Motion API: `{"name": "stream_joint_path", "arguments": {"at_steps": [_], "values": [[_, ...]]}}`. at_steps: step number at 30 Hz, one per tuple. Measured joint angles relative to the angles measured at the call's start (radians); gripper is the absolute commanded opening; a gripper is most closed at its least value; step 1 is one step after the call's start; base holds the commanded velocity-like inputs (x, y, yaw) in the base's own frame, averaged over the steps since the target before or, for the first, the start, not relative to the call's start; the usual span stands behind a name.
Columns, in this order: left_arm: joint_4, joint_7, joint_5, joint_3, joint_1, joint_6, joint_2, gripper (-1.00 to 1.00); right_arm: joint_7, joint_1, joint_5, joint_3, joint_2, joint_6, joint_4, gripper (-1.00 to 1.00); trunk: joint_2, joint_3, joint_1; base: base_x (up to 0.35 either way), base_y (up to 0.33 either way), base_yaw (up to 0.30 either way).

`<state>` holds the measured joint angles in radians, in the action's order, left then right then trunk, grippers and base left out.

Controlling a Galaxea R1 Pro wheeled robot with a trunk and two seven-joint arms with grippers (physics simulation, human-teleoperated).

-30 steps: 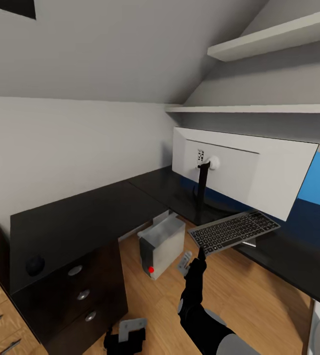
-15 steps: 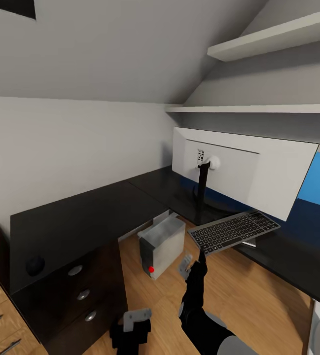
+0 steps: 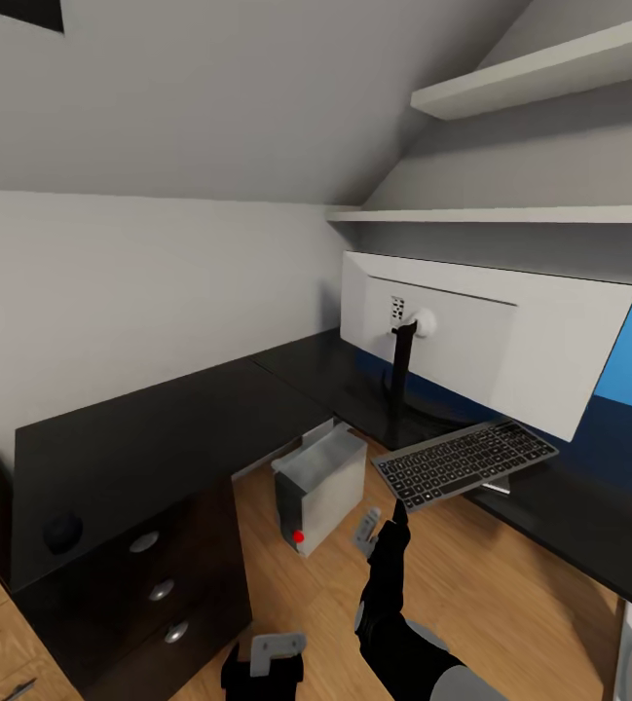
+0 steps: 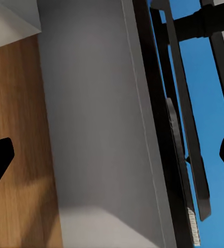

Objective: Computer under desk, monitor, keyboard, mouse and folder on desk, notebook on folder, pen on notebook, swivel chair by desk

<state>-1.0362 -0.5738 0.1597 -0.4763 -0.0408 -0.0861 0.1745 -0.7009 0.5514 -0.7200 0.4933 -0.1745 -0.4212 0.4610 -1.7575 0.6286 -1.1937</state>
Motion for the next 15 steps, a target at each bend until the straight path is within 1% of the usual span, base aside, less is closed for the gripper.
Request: {"name": "stream_joint_path", "arguments": {"at_steps": [9,15], "values": [[0.017,0.000,0.000,-0.002,0.000,0.001,0.000,1.00,0.000,0.000,0.000,0.000,0.000,-0.001,0.000,1.00,0.000,0.000,0.000,0.006,0.000,0.000],[0.018,-0.003,-0.001,-0.002,0.000,0.004,0.000,1.00,0.000,0.000,0.000,0.000,0.000,-0.002,0.000,1.00,0.000,0.000,0.000,0.130,0.000,0.000]]}}
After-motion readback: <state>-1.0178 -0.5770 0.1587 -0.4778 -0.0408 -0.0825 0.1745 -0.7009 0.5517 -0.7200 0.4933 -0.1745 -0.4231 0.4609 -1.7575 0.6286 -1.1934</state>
